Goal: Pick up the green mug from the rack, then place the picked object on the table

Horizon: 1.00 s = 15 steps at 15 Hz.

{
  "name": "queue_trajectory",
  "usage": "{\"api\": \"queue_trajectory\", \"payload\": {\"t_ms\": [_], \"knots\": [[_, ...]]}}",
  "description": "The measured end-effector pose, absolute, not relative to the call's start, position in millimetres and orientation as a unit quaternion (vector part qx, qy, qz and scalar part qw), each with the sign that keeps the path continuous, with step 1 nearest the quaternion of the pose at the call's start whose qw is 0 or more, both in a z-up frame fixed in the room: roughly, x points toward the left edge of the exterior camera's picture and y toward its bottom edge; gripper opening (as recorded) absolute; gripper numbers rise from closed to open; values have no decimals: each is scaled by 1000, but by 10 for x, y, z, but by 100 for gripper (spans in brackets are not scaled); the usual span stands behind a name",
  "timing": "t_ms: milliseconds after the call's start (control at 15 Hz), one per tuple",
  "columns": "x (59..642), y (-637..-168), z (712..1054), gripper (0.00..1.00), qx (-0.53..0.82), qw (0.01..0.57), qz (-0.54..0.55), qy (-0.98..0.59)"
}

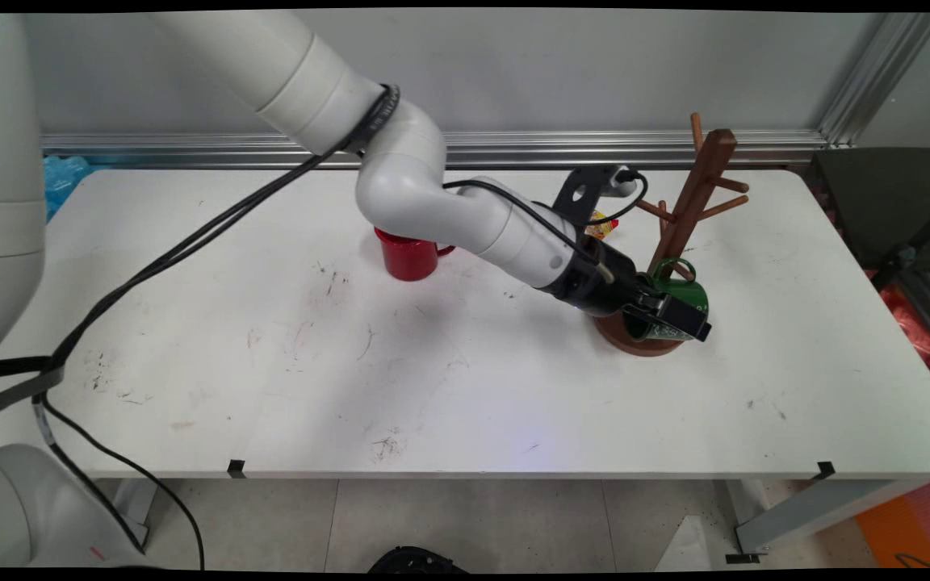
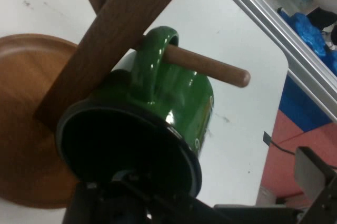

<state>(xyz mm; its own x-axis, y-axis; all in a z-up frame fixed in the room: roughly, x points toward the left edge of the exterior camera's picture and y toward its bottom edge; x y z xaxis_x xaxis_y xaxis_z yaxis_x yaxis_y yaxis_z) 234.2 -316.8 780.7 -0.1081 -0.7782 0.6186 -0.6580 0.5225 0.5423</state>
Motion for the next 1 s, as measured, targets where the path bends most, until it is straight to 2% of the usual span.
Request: {"api": "queue_trajectory", "payload": {"t_ms": [467, 533, 1000], "knots": [[2224, -3224, 7703, 100, 488, 464, -71, -735], [2210, -3228, 7692, 0, 489, 465, -72, -735], [2158, -3234, 7658, 0, 486, 470, -69, -733]]}}
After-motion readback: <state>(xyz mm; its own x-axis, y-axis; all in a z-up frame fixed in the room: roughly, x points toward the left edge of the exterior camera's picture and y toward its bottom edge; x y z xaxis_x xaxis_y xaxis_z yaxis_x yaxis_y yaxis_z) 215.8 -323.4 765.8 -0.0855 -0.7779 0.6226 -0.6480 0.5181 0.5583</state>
